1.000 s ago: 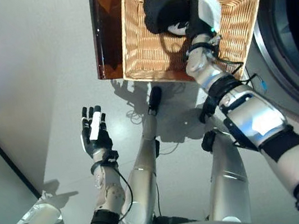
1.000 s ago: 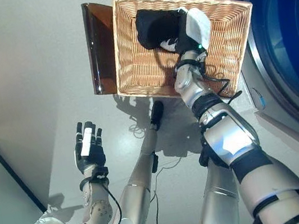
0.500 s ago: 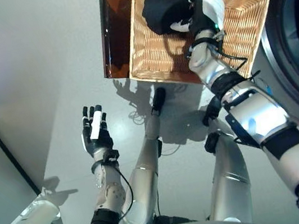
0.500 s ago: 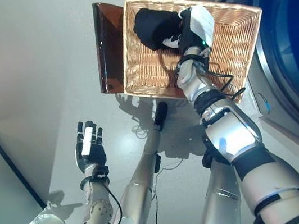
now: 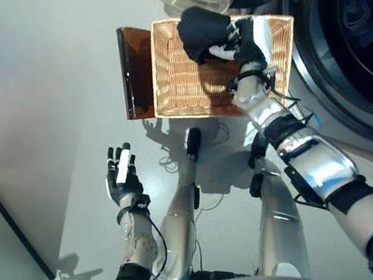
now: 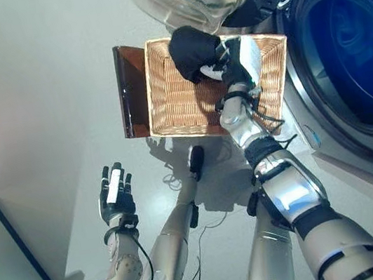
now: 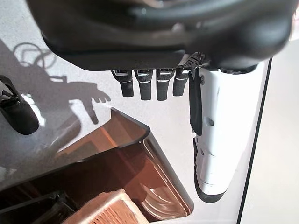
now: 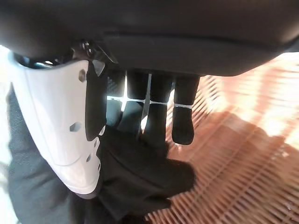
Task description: Pick up the clothes and place them into the washing machine
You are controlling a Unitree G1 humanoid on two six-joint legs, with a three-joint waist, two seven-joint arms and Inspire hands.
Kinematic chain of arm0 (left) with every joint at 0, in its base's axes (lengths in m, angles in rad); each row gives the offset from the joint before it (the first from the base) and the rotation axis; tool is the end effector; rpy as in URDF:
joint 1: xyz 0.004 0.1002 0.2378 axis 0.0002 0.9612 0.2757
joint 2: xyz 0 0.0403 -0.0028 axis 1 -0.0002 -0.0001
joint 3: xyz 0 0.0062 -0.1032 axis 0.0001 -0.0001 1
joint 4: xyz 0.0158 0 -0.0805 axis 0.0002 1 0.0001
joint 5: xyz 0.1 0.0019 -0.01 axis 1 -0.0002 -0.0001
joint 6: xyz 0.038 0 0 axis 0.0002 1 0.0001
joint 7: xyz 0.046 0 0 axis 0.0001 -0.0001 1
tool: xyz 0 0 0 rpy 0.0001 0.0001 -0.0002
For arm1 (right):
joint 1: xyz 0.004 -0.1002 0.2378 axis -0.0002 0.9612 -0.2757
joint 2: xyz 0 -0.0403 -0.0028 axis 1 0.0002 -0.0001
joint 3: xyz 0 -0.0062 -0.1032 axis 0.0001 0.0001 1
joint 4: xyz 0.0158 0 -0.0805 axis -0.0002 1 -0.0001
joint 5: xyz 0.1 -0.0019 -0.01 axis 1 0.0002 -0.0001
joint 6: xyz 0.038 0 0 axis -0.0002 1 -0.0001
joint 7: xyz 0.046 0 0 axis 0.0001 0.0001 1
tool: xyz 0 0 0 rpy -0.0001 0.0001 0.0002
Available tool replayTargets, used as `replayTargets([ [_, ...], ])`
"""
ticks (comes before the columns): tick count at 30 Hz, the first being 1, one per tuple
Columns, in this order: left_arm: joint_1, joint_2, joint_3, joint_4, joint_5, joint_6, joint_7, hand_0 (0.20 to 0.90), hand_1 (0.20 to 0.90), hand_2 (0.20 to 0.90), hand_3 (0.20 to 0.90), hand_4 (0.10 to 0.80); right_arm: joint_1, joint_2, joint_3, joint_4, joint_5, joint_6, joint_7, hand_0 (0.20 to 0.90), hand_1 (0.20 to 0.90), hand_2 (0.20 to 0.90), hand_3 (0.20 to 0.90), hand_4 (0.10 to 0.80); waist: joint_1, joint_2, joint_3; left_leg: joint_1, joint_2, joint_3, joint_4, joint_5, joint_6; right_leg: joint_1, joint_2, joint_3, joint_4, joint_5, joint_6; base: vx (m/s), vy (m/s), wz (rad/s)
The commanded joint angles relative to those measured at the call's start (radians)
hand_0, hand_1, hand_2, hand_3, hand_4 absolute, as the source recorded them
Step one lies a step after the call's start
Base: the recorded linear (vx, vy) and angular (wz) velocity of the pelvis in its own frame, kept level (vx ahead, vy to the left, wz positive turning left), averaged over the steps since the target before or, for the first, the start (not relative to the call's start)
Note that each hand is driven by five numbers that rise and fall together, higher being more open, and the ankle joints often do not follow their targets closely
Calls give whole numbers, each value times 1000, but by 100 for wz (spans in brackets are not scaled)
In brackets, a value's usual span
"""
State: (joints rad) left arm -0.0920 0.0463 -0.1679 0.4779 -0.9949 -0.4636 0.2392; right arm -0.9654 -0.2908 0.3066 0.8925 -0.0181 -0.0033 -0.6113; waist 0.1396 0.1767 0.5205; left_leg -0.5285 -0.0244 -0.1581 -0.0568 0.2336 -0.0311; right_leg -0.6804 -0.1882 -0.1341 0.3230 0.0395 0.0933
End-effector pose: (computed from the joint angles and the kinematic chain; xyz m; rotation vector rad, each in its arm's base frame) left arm 0.2043 0.1438 -0.0133 -0.8411 0.1091 0.4591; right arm 0.3569 -0.1398 0.1449 -0.5110 -0.2149 -0.4107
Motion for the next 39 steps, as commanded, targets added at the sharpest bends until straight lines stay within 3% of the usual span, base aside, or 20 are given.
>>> replayTargets([
  [1, 8, 48, 28, -23, 6, -56, -8, 900, 900, 900, 900, 800, -62, 4, -35, -148, 35, -143, -36, 200, 200, 200, 200, 300, -11, 23, -1, 20, -10, 77, -13, -38, -51, 106, -34, 91, -162, 23, 50, 11, -34, -27],
  [12, 35, 31, 11, -28, -24, -25, -13, 900, 900, 900, 900, 800, 73, 92, -207, -218, 389, -297, -36, 200, 200, 200, 200, 300, -64, 24, -1, 90, 7, 145, -22, -65, -52, 147, -9, 134, -214, 48, 60, 20, -18, -26],
  [14, 48, 23, 11, -29, -39, -23, -21, 900, 900, 900, 900, 800, 102, 107, -244, -214, 491, -335, -25, 200, 200, 200, 200, 300, -76, 36, -7, 101, 7, 157, -24, -70, -54, 150, -8, 141, -220, 50, 60, 35, -11, -19],
  [20, 63, 15, 8, -21, -45, -15, -36, 900, 900, 900, 900, 800, 115, 94, -305, -183, 577, -384, -34, 200, 200, 200, 200, 300, -83, 59, -24, 113, 7, 170, -29, -76, -56, 159, -5, 150, -234, 51, 61, 43, -21, -16],
  [39, 51, 3, -68, -7, -86, -4, -60, 900, 900, 900, 900, 800, -153, -46, -400, 119, 937, -466, 36, 200, 200, 200, 200, 300, -82, 93, -29, 97, 2, 186, -31, -87, -58, 120, 3, 175, -228, 49, 53, 16, -7, -4],
])
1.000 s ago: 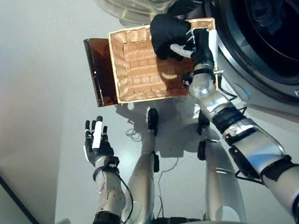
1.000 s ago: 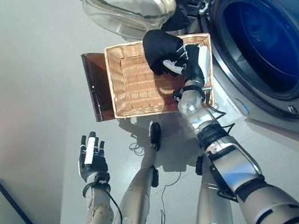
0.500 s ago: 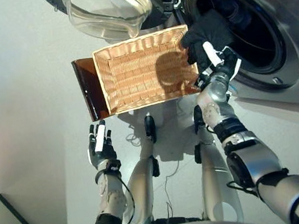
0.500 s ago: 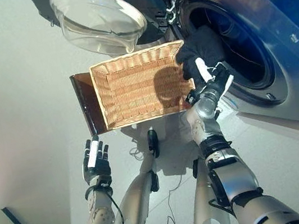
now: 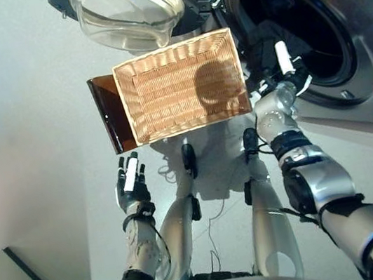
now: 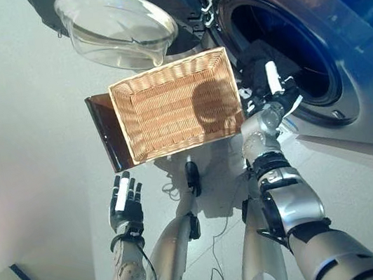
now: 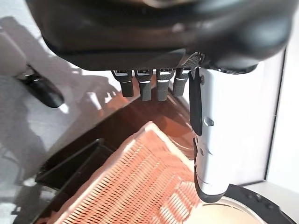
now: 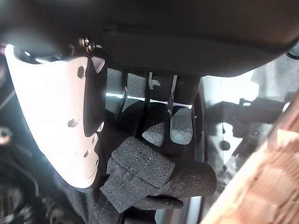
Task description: Pick up the clothes and place them into the washing machine
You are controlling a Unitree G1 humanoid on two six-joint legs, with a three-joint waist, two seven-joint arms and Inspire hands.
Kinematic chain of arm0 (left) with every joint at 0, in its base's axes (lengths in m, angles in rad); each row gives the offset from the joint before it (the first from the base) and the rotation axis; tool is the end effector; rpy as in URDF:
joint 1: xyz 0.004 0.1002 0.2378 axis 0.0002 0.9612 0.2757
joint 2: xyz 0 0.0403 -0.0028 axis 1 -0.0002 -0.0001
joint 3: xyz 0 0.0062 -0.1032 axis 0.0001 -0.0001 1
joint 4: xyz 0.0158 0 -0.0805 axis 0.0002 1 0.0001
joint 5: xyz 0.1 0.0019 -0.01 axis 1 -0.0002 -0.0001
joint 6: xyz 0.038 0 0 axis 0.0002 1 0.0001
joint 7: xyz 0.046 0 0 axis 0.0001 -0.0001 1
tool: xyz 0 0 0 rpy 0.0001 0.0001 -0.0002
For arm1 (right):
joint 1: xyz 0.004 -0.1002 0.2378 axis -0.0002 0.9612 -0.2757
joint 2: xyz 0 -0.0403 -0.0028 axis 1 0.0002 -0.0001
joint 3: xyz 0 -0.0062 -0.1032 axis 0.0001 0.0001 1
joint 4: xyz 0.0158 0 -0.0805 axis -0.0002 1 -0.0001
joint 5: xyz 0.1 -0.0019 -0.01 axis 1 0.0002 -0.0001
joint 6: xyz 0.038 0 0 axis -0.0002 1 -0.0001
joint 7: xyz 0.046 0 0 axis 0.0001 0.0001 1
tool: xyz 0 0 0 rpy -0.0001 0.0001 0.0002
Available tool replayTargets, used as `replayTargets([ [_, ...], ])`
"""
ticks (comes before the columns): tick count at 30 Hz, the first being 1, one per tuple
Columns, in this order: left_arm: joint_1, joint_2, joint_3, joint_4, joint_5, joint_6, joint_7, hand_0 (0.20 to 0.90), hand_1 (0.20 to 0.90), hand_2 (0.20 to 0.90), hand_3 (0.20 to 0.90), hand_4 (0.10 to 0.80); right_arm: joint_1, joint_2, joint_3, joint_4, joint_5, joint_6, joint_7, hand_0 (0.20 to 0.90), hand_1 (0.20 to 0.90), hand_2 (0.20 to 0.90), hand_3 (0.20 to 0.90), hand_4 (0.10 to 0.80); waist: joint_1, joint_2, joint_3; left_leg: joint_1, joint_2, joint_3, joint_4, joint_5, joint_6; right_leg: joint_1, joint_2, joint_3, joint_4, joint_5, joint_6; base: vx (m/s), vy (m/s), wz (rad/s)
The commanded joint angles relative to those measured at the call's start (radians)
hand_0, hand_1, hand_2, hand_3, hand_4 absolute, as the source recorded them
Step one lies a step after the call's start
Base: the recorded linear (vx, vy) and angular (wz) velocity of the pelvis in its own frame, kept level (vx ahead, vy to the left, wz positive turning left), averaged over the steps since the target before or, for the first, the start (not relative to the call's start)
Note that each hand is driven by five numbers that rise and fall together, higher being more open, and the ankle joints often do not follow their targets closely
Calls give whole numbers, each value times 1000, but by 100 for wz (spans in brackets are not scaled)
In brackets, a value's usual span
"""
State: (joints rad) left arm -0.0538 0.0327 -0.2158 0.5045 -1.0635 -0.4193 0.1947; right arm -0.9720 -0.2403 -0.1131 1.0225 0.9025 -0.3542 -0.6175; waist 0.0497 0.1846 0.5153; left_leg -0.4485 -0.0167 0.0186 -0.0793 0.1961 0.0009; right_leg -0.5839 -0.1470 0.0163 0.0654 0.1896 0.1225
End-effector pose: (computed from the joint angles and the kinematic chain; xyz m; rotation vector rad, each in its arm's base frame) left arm 0.1913 0.1337 -0.0275 -0.8919 0.2203 0.4205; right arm 0.3565 -0.1860 0.1479 0.8006 -0.0775 -0.7690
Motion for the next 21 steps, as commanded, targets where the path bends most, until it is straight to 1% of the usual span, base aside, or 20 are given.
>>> replayTargets([
  [1, 15, 18, -22, -31, -20, -47, -17, 900, 900, 900, 900, 800, -167, -113, 14, 7, 38, -117, 44, 200, 200, 200, 200, 300, 11, 86, -26, 16, -6, 8, -8, -51, -89, 23, -39, 24, 29, -101, 24, 0, 0, 0],
  [4, 18, 22, -35, -29, -32, -47, -28, 900, 900, 900, 900, 800, -242, -172, 9, 73, 117, -121, 70, 200, 200, 200, 200, 300, 24, 93, -32, 13, -9, 5, -8, -51, -89, 21, -42, 26, 29, -102, 24, 0, 0, 0],
  [5, 23, 25, -45, -29, -35, -43, -30, 900, 900, 900, 900, 800, -288, -208, 4, 103, 177, -124, 87, 200, 200, 200, 200, 300, 30, 99, -38, 12, -10, 3, -8, -51, -89, 20, -45, 25, 31, -106, 23, 0, 0, 0],
  [6, 22, 24, -46, -29, -35, -43, -30, 900, 900, 900, 900, 800, -292, -213, 5, 110, 183, -123, 93, 200, 200, 200, 200, 300, 31, 100, -38, 12, -10, 3, -8, -51, -89, 20, -45, 24, 32, -106, 23, 0, 0, 0],
  [9, 27, 31, -61, -32, -37, -35, -39, 900, 900, 900, 900, 800, -352, -281, 16, 163, 230, -113, 110, 200, 200, 200, 200, 300, 43, 110, -46, 8, -14, 1, -8, -50, -90, 18, -49, 22, 34, -110, 23, 0, 0, 0],
  [13, 34, 41, -76, -34, -36, -30, -51, 900, 900, 900, 900, 800, -415, -374, 37, 197, 266, -113, 115, 200, 200, 200, 200, 300, 59, 125, -53, 4, -16, -5, -8, -48, -94, 14, -53, 19, 36, -112, 24, 2, 5, 6],
  [15, 36, 42, -79, -38, -35, -29, -52, 900, 900, 900, 900, 800, -430, -395, 42, 201, 271, -111, 115, 200, 200, 200, 200, 300, 62, 130, -55, 2, -17, -6, -8, -48, -94, 13, -53, 18, 37, -113, 24, 0, 0, 2],
  [17, 40, 49, -84, -39, -33, -29, -55, 900, 900, 900, 900, 800, -462, -441, 55, 212, 280, -109, 110, 200, 200, 200, 200, 300, 67, 138, -60, 0, -20, -9, -8, -47, -96, 12, -55, 18, 41, -116, 24, 5, 10, 4],
  [19, 42, 52, -85, -41, -32, -29, -55, 900, 900, 900, 900, 800, -477, -457, 60, 211, 286, -113, 110, 200, 200, 200, 200, 300, 69, 141, -62, -1, -20, -10, -8, -47, -96, 11, -56, 17, 42, -117, 24, 4, 6, 6],
  [20, 47, 56, -89, -41, -28, -28, -56, 900, 900, 900, 900, 800, -498, -485, 72, 210, 293, -118, 105, 200, 200, 200, 200, 300, 73, 146, -64, -4, -21, -12, -8, -46, -97, 8, -57, 18, 45, -119, 25, 3, 6, 5],
  [21, 47, 55, -90, -42, -28, -28, -56, 900, 900, 900, 900, 800, -501, -488, 75, 213, 294, -117, 105, 200, 200, 200, 200, 300, 75, 147, -65, -4, -21, -12, -8, -45, -97, 7, -57, 18, 46, -119, 25, 0, 0, 0],
])
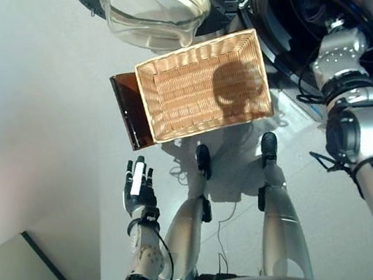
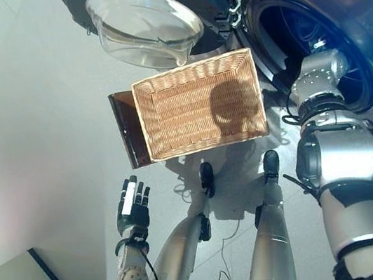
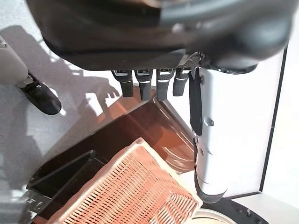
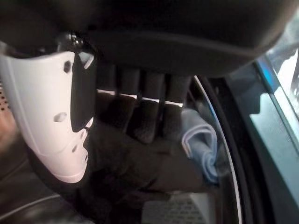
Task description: Pick up the clothes and place them into the washing machine
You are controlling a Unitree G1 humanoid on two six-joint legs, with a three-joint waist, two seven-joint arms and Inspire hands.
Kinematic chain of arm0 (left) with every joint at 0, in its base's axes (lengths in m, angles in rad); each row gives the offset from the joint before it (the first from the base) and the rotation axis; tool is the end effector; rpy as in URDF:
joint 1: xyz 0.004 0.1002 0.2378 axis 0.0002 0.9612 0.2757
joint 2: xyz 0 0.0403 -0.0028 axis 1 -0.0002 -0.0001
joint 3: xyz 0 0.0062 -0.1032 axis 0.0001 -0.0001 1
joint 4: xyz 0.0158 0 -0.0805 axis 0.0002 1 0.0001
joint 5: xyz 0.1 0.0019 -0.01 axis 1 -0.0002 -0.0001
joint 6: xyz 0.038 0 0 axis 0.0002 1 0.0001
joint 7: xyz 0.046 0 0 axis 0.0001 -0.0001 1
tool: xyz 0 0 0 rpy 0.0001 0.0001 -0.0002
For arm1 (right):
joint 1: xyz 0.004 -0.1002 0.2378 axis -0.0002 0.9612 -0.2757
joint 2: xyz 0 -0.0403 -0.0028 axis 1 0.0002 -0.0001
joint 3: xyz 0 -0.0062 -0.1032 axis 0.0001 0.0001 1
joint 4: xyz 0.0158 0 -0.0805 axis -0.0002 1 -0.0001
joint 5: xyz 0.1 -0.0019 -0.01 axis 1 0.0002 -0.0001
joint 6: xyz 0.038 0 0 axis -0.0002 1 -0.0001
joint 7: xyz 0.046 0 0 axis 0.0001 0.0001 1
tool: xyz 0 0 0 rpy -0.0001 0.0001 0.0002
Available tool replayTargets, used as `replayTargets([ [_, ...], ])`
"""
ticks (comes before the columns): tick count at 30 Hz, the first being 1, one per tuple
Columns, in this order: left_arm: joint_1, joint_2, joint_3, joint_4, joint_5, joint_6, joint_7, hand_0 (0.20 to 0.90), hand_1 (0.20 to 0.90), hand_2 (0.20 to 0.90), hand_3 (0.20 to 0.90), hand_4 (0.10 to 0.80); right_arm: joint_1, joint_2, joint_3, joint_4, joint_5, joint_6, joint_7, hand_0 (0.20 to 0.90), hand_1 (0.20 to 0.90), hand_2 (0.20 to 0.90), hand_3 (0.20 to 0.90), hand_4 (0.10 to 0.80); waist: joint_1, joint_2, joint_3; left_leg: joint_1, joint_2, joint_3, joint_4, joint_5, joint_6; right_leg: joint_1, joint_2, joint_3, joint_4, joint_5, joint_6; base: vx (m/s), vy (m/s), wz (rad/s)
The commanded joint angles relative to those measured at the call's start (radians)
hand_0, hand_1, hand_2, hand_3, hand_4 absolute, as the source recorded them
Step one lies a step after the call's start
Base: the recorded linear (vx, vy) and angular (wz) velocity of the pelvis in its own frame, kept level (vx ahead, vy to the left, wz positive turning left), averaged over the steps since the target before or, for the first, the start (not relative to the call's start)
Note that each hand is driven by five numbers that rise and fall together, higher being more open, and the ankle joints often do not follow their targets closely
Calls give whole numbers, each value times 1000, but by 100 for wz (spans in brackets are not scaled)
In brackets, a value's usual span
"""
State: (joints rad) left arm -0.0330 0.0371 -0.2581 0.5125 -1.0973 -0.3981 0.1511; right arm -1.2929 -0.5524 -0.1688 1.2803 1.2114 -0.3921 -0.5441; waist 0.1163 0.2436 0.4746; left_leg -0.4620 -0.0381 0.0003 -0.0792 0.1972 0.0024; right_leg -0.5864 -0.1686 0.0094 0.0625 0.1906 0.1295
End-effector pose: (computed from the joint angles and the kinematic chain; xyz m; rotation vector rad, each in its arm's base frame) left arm 0.1839 0.1285 -0.0338 -0.9081 0.2667 0.3658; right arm 0.3559 -0.2723 0.2475 1.1219 -0.3311 -0.8920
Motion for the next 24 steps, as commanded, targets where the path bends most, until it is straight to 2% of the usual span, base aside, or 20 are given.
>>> replayTargets([
  [1, 28, 53, -52, -54, 8, -49, -15, 900, 900, 900, 900, 800, -198, -194, 135, -46, -6, -85, 27, 200, 200, 200, 200, 300, 11, 93, -25, 8, -1, 7, -8, -46, -99, 7, -37, 27, 51, -122, 18, 0, 0, 0],
  [6, 33, 56, -69, -60, 15, -46, -17, 900, 900, 900, 900, 800, -227, -238, 156, -47, 4, -97, 15, 200, 200, 200, 200, 300, 15, 107, -25, 0, -5, 2, -8, -41, -102, -3, -40, 31, 62, -127, 20, 0, 7, 3],
  [11, 29, 55, -69, -65, 19, -49, -18, 900, 900, 900, 900, 800, -225, -246, 161, -48, -11, -93, 12, 200, 200, 200, 200, 300, 18, 112, -26, -7, -7, 1, -8, -38, -103, -10, -40, 31, 65, -129, 20, -6, 2, 5],
  [12, 27, 56, -69, -64, 19, -50, -19, 900, 900, 900, 900, 800, -226, -247, 166, -38, -16, -86, 12, 359, 359, 359, 359, 414, 18, 114, -26, -8, -8, 1, -8, -37, -102, -13, -40, 30, 67, -128, 19, -6, 3, 4],
  [13, 27, 56, -69, -64, 19, -51, -19, 900, 900, 900, 900, 800, -226, -248, 167, -37, -16, -86, 13, 458, 458, 458, 458, 484, 18, 114, -26, -9, -8, 1, -8, -37, -102, -13, -40, 31, 68, -128, 19, 0, 0, 0],
  [14, 25, 55, -68, -63, 18, -51, -19, 900, 900, 900, 900, 800, -223, -246, 163, -33, -11, -85, 17, 900, 900, 900, 900, 800, 18, 115, -25, -9, -8, 0, -8, -37, -102, -15, -39, 31, 69, -129, 19, 0, 0, 0],
  [24, 28, 58, -53, -63, 15, -51, -20, 900, 900, 900, 900, 800, -224, -229, 174, -21, -20, -65, 23, 900, 900, 900, 900, 800, 20, 114, -28, -8, -11, 2, -8, -36, -99, -15, -39, 36, 68, -127, 17, 0, 0, 0],
])
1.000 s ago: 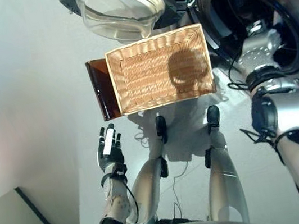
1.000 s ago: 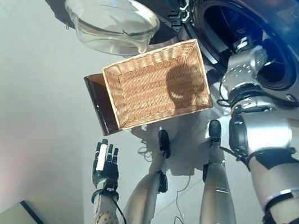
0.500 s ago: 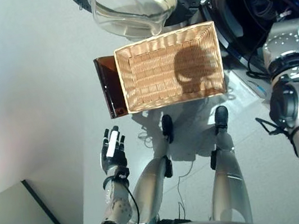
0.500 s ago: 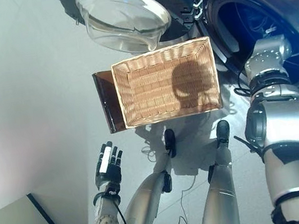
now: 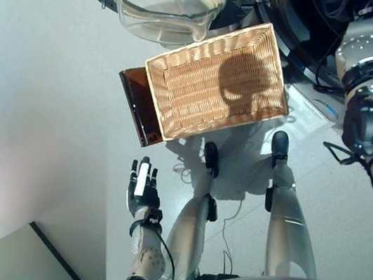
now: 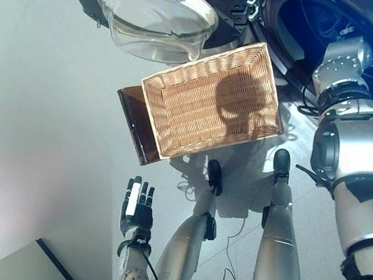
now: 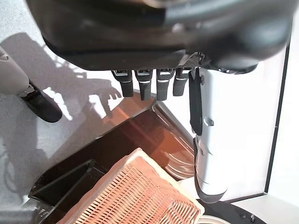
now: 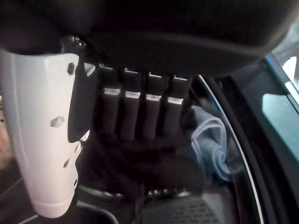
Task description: Pick up the clothes and place them into the washing machine
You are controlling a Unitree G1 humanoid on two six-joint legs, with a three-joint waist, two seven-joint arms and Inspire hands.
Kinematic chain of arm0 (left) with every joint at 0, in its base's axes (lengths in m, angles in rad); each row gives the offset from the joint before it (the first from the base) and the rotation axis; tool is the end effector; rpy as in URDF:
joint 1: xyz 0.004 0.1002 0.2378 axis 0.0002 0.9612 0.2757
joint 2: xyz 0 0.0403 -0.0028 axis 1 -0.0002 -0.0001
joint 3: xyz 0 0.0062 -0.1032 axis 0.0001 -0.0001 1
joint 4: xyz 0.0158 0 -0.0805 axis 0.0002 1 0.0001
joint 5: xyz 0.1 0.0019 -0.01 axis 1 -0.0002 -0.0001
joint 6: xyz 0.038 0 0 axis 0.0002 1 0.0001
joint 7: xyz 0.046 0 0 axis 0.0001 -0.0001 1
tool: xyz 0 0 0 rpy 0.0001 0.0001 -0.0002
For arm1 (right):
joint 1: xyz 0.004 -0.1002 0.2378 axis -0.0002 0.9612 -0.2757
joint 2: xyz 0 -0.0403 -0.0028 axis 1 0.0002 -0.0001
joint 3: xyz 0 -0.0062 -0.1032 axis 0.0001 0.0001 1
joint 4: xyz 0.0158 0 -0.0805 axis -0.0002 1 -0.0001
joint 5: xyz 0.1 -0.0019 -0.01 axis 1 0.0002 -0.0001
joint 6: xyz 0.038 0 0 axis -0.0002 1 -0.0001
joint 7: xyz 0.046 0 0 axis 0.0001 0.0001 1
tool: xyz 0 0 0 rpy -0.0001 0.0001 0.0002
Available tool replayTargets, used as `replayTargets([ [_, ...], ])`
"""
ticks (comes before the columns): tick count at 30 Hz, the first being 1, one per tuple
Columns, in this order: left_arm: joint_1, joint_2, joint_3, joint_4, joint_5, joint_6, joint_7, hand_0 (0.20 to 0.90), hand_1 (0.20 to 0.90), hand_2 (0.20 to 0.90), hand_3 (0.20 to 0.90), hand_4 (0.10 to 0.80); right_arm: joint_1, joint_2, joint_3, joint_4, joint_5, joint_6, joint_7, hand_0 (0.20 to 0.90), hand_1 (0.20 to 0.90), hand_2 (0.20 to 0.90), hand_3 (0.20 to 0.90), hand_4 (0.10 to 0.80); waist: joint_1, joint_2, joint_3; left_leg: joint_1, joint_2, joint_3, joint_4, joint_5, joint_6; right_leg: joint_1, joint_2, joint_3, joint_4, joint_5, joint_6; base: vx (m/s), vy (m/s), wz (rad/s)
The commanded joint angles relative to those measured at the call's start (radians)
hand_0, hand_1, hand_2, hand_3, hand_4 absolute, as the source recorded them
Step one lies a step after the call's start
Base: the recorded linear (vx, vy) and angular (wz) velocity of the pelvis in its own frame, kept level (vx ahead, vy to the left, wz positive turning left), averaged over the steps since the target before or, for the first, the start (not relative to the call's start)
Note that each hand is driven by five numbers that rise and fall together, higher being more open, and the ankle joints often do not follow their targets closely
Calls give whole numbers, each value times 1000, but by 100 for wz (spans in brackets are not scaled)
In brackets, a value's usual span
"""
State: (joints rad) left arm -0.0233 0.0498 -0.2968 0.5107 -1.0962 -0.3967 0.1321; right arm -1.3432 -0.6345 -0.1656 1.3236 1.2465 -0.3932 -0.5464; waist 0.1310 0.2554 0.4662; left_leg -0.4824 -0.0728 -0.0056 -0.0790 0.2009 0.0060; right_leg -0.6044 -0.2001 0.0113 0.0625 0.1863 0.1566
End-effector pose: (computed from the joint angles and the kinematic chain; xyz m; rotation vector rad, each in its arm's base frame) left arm 0.1803 0.1258 -0.0357 -0.8891 0.2808 0.3197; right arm 0.3464 -0.2945 0.2664 1.1586 -0.3928 -0.9366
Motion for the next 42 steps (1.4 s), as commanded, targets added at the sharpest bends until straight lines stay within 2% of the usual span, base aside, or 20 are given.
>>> replayTargets([
  [1, 18, 45, -14, -62, 14, -52, -1, 900, 900, 900, 900, 800, -173, -147, 171, -64, -55, -64, 24, 900, 900, 900, 900, 800, 5, 102, -19, 12, 24, 8, -8, -39, -102, 3, -7, 34, 68, -122, -10, 0, 0, 0],
  [14, 21, 42, -11, -58, 8, -50, 2, 900, 900, 900, 900, 800, -155, -107, 166, -73, -59, -64, 28, 900, 900, 900, 900, 800, 2, 96, -22, 9, 25, 16, -8, -38, -100, 8, -7, 35, 52, -115, -11, 0, 0, 0],
  [19, 14, 40, -5, -48, 5, -53, 5, 900, 900, 900, 900, 800, -130, -67, 165, -80, -77, -63, 28, 900, 900, 900, 900, 800, 0, 92, -19, 10, 27, 16, -8, -38, -99, 10, -6, 37, 48, -112, -11, 0, 0, 0],
  [25, 3, 30, -1, -42, 2, -58, 10, 900, 900, 900, 900, 800, -86, 29, 163, -103, -113, -69, 25, 900, 900, 900, 900, 800, -5, 83, -15, 11, 30, 19, -8, -37, -98, 9, -1, 41, 46, -109, -14, 0, 0, 0],
  [27, -10, 26, 1, -33, -1, -64, 19, 900, 900, 900, 900, 800, -62, 118, 151, -137, -131, -89, 10, 900, 900, 900, 900, 800, -9, 77, -7, 8, 32, 21, -8, -35, -97, 9, 2, 42, 43, -107, -14, 0, 0, 0],
  [35, -22, 11, 25, -29, -11, -74, 40, 900, 900, 900, 900, 800, 18, 342, 160, -256, -193, -112, -3, 900, 900, 900, 900, 800, -21, 66, 4, 9, 34, 26, -8, -34, -93, 7, 6, 45, 43, -101, -17, -1, 2, 0],
  [36, -21, 11, 25, -29, -11, -74, 40, 900, 900, 900, 900, 800, 19, 343, 160, -258, -194, -112, -5, 900, 900, 900, 900, 800, -21, 65, 4, 9, 34, 26, -8, -34, -93, 8, 6, 45, 43, -101, -17, 0, 0, 0],
  [38, -27, 6, 35, -27, -14, -77, 48, 900, 900, 900, 900, 800, 57, 414, 180, -321, -220, -113, 3, 900, 900, 900, 900, 800, -27, 56, 7, 10, 33, 28, -8, -35, -92, 8, 8, 48, 44, -99, -18, 0, 0, 0],
  [42, -26, -3, 49, -11, -10, -76, 57, 900, 900, 900, 900, 800, 114, 485, 206, -397, -259, -107, 10, 900, 900, 900, 900, 800, -39, 42, 11, 12, 35, 34, -8, -36, -91, 7, 13, 51, 47, -98, -19, 0, 0, 0],
])
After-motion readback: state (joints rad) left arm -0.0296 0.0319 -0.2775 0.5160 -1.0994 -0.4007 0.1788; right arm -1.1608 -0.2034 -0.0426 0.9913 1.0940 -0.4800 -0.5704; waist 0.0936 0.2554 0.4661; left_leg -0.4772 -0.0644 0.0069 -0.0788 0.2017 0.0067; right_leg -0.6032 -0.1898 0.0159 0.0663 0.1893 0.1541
